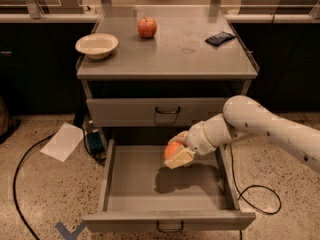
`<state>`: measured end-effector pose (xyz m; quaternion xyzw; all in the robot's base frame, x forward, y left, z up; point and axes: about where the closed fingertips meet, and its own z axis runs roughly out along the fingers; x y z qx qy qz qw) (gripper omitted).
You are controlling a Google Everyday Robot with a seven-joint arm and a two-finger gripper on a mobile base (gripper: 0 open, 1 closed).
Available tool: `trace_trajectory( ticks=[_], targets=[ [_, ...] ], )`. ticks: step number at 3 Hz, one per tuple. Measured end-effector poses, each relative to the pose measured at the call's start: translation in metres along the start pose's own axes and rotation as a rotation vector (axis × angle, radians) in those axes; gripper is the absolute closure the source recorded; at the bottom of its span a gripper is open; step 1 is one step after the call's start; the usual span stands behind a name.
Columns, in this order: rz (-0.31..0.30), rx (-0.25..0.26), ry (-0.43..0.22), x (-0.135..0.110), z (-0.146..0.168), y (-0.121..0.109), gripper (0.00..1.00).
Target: Place orange into middle drawer
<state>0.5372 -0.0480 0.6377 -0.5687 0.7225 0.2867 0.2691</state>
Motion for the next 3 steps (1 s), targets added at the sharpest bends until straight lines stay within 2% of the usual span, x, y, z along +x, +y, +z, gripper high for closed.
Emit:
trace_trajectory(
  ticks=[1,2,3],
  targets=[
    [0.105,0.049,-0.067,0.040,0.037,0.004,1.00],
    [0.200,0.095,-0.067,0.083,0.076,-0.001,1.00],
    [0.282,0.130,-0.062,0.119,0.108,-0.018,1.00]
  ],
)
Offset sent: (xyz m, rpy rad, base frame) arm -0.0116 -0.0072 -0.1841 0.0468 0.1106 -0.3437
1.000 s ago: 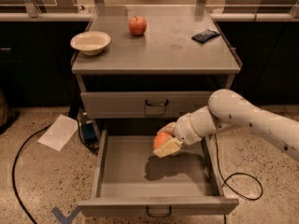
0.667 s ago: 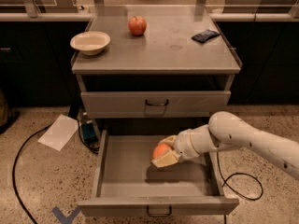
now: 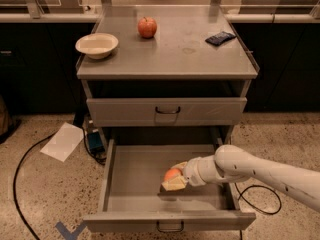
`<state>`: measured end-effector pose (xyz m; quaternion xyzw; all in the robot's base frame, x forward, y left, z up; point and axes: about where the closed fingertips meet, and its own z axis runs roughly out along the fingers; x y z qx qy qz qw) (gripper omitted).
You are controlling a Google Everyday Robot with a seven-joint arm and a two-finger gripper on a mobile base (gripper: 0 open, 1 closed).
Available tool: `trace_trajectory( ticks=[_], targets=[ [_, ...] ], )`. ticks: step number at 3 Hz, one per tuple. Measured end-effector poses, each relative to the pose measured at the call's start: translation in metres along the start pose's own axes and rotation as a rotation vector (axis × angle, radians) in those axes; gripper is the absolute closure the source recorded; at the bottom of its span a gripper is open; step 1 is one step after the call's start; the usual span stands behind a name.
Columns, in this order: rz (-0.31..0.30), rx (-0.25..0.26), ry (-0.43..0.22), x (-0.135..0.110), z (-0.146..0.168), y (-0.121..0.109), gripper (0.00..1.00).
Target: Place orange into middle drawer
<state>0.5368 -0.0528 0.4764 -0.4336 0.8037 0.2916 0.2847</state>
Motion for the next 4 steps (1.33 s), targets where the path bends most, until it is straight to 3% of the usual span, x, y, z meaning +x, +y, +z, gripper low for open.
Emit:
trace_trajectory(
  ticks=[1,3,4],
  targets=[
    [0.032,0.045,0.010,0.016,0.018,-0.030,1.00],
    [0.048,0.043,0.015,0.026,0.026,-0.032,1.00],
    [0.049,0.036,0.027,0.040,0.052,-0.043,1.00]
  ],
)
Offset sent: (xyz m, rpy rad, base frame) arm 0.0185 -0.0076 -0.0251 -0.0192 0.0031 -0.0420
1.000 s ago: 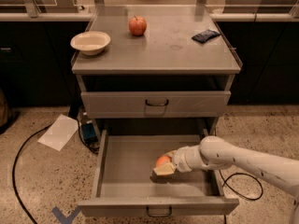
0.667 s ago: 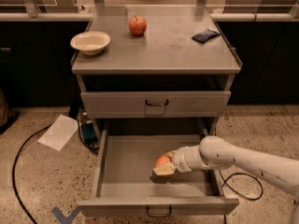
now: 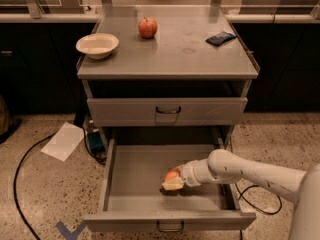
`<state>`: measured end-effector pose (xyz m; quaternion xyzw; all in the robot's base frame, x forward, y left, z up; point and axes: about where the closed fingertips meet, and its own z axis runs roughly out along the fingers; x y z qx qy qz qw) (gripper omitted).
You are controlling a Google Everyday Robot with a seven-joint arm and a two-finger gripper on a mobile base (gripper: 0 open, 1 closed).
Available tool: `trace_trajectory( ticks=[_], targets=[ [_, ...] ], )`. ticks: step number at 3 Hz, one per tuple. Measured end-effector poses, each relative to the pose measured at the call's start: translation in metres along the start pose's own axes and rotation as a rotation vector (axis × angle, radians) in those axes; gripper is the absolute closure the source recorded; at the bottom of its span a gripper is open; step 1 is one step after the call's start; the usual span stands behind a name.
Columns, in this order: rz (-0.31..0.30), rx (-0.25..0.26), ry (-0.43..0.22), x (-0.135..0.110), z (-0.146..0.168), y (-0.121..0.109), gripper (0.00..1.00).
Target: Place orange into middle drawer
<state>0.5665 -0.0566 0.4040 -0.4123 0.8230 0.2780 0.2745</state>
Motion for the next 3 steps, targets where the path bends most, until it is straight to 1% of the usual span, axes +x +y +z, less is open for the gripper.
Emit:
trace_trajectory(
  ticks=[1,2,3],
  targets=[
    [0.008,-0.009,0.014,0.0102,0.0288,-0.0118,1.00],
    [0.009,-0.011,0.013,0.0106,0.0307,-0.0122,0.81],
    [0.009,-0.011,0.013,0.0106,0.0307,-0.0121,0.58]
  ],
)
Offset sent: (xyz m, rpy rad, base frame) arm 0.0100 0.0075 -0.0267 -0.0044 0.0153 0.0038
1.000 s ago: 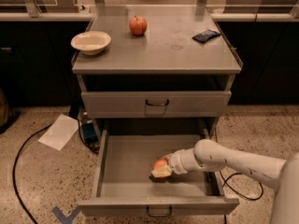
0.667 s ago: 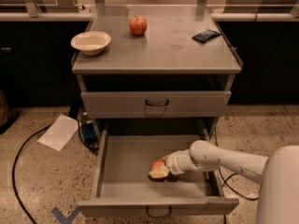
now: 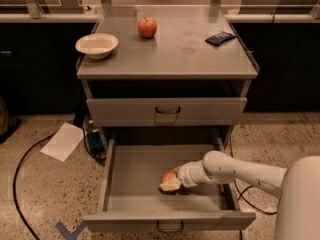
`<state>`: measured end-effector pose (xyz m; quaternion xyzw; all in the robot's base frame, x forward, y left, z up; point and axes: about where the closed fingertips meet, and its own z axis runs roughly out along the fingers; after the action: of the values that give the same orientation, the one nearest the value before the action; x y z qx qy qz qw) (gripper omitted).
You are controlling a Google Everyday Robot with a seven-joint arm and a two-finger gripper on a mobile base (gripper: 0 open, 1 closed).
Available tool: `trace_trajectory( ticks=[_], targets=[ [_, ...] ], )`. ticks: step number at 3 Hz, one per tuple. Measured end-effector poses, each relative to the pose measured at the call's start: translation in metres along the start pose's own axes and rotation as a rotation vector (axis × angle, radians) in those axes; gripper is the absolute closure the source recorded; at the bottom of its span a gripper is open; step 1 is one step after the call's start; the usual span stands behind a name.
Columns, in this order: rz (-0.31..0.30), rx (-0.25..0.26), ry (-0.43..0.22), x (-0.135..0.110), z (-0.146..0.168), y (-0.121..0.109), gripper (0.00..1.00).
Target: Place orange into middle drawer
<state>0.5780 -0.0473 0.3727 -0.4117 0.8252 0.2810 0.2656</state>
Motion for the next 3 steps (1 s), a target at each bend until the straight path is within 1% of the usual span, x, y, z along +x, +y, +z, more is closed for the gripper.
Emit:
trace_trajectory(
  ticks=[2,3],
  targets=[
    [0.000,0.000,0.000,0.0000,0.0001,0.0001,0.11],
    [0.000,0.000,0.000,0.0000,0.0001,0.0001,0.00]
  ],
)
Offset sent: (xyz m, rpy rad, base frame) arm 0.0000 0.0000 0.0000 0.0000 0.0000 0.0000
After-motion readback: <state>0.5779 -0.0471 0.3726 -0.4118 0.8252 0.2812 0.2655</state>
